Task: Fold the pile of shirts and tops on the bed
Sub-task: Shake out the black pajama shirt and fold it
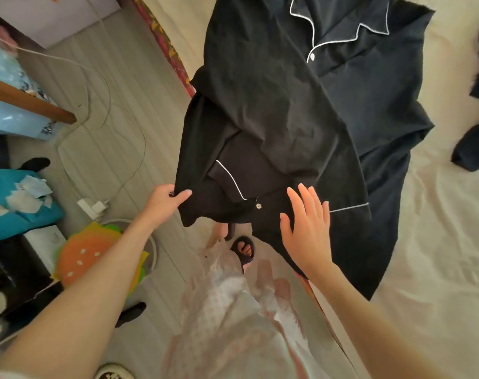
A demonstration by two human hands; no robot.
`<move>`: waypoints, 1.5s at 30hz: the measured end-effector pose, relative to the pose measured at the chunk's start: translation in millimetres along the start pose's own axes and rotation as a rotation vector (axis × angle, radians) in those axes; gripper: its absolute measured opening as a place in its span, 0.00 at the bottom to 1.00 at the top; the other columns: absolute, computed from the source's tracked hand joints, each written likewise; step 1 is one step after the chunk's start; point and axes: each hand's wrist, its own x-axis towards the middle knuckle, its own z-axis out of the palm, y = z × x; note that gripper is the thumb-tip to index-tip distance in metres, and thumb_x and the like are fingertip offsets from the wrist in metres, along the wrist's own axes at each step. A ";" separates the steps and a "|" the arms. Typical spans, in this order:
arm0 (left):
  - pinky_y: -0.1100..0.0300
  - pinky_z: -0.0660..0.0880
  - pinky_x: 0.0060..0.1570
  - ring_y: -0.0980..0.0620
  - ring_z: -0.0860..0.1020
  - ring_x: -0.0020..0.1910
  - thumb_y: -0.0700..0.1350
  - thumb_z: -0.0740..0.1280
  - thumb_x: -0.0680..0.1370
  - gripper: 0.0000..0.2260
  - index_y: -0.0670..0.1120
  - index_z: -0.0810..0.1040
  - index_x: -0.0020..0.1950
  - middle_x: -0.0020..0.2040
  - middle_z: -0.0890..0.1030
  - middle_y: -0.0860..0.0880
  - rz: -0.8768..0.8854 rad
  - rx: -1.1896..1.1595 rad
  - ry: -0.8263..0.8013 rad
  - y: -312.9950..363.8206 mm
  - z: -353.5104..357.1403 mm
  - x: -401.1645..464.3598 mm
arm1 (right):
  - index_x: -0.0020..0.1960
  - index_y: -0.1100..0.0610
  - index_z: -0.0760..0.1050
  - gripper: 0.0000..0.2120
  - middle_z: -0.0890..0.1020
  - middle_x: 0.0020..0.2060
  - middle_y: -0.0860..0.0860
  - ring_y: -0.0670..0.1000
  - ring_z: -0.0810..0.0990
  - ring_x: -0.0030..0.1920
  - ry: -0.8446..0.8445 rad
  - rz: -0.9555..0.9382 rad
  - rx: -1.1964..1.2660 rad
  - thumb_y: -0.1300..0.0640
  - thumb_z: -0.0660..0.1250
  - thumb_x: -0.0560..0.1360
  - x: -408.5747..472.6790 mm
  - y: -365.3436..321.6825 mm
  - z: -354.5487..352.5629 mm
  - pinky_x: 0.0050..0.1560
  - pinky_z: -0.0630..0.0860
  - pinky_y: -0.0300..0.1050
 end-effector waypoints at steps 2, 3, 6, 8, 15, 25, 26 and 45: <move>0.59 0.68 0.46 0.47 0.75 0.47 0.47 0.62 0.80 0.12 0.38 0.76 0.53 0.45 0.77 0.46 0.040 -0.005 0.064 -3.1 -0.5 -11.7 | 0.72 0.57 0.66 0.23 0.68 0.71 0.55 0.56 0.59 0.74 -0.026 0.004 0.043 0.57 0.63 0.78 -19.5 1.3 2.4 0.73 0.50 0.55; 0.59 0.68 0.48 0.47 0.75 0.50 0.48 0.61 0.80 0.14 0.39 0.75 0.56 0.47 0.77 0.46 0.067 -0.019 0.085 -2.9 -0.8 -16.6 | 0.72 0.57 0.66 0.22 0.68 0.70 0.55 0.56 0.60 0.74 -0.043 0.001 0.075 0.57 0.63 0.78 -26.9 0.5 3.3 0.73 0.53 0.53; 0.61 0.67 0.50 0.52 0.72 0.54 0.48 0.58 0.81 0.15 0.40 0.72 0.63 0.53 0.74 0.48 0.145 -0.014 0.136 7.4 -2.9 -34.7 | 0.72 0.57 0.65 0.21 0.70 0.69 0.52 0.52 0.65 0.71 -0.164 0.023 0.210 0.56 0.60 0.80 -40.9 -12.8 4.2 0.70 0.59 0.44; 0.62 0.67 0.50 0.53 0.72 0.53 0.45 0.60 0.81 0.13 0.40 0.71 0.62 0.54 0.74 0.49 0.157 -0.024 0.128 12.0 -4.8 -43.6 | 0.70 0.55 0.68 0.19 0.72 0.67 0.49 0.49 0.68 0.68 -0.263 0.093 0.336 0.55 0.59 0.80 -45.3 -28.0 8.4 0.66 0.63 0.40; 0.54 0.74 0.56 0.49 0.76 0.56 0.37 0.67 0.76 0.10 0.46 0.72 0.55 0.55 0.77 0.48 0.078 -0.105 -0.119 1.5 -6.3 -80.4 | 0.64 0.58 0.75 0.15 0.80 0.57 0.52 0.51 0.77 0.58 -0.414 0.461 0.993 0.55 0.59 0.80 -67.3 -96.2 29.7 0.61 0.75 0.49; 0.58 0.67 0.39 0.48 0.71 0.38 0.38 0.65 0.78 0.06 0.36 0.76 0.45 0.43 0.69 0.46 0.563 0.394 0.209 2.1 2.8 -115.9 | 0.50 0.51 0.78 0.08 0.81 0.41 0.46 0.49 0.82 0.48 -0.224 0.444 1.146 0.50 0.61 0.79 -46.9 -137.3 10.7 0.55 0.78 0.50; 0.56 0.68 0.37 0.47 0.72 0.36 0.38 0.65 0.77 0.05 0.36 0.75 0.44 0.43 0.70 0.45 0.620 0.424 0.219 3.0 2.4 -118.8 | 0.48 0.51 0.78 0.09 0.81 0.39 0.45 0.49 0.82 0.48 -0.227 0.425 1.098 0.47 0.62 0.78 -40.8 -141.2 6.0 0.55 0.78 0.51; 0.59 0.69 0.41 0.46 0.78 0.46 0.43 0.66 0.78 0.09 0.38 0.77 0.52 0.43 0.78 0.47 0.155 0.173 0.034 -35.0 -20.6 -127.8 | 0.62 0.65 0.70 0.13 0.78 0.49 0.59 0.59 0.80 0.54 -0.388 0.676 1.374 0.62 0.62 0.79 12.4 -145.3 -23.6 0.46 0.78 0.43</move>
